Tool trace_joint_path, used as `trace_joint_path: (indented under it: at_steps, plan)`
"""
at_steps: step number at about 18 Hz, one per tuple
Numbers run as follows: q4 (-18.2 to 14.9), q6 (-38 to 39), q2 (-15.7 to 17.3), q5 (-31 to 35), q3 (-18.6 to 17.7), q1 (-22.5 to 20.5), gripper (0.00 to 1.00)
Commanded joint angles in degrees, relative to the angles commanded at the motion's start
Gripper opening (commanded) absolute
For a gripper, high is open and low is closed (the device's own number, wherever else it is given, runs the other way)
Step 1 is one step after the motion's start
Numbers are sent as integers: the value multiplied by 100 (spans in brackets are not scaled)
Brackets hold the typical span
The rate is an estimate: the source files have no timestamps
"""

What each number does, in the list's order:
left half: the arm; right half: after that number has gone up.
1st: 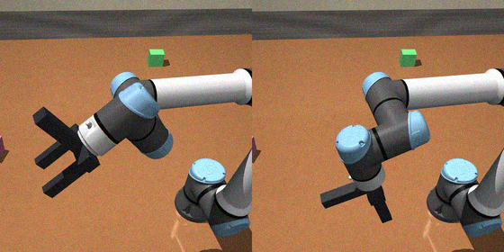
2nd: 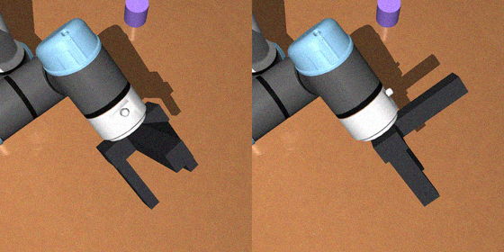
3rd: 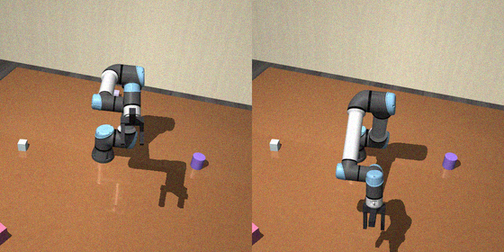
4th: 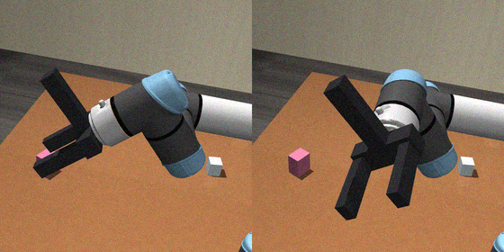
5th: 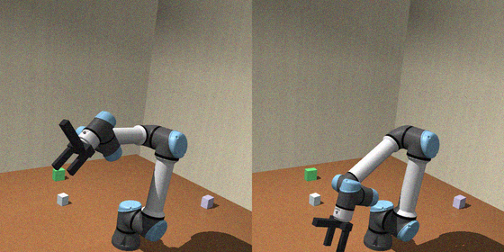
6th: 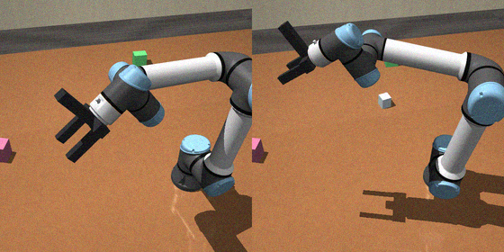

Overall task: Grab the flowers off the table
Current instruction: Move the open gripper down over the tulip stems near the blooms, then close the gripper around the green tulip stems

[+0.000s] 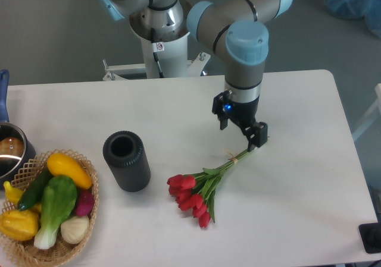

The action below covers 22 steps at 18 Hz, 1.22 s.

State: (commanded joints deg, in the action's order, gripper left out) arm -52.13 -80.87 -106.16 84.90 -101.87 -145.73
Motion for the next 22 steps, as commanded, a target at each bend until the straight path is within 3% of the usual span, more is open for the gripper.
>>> trace_joint_path:
  at_steps: [4, 8, 20, 22]
  plan:
    - [115, 141, -527, 79, 237, 334, 100]
    - [115, 685, -871, 658, 466, 624, 100]
    - [159, 1020, -1398, 826, 563, 853, 100]
    - [150, 1029, -1425, 818, 563, 871, 95]
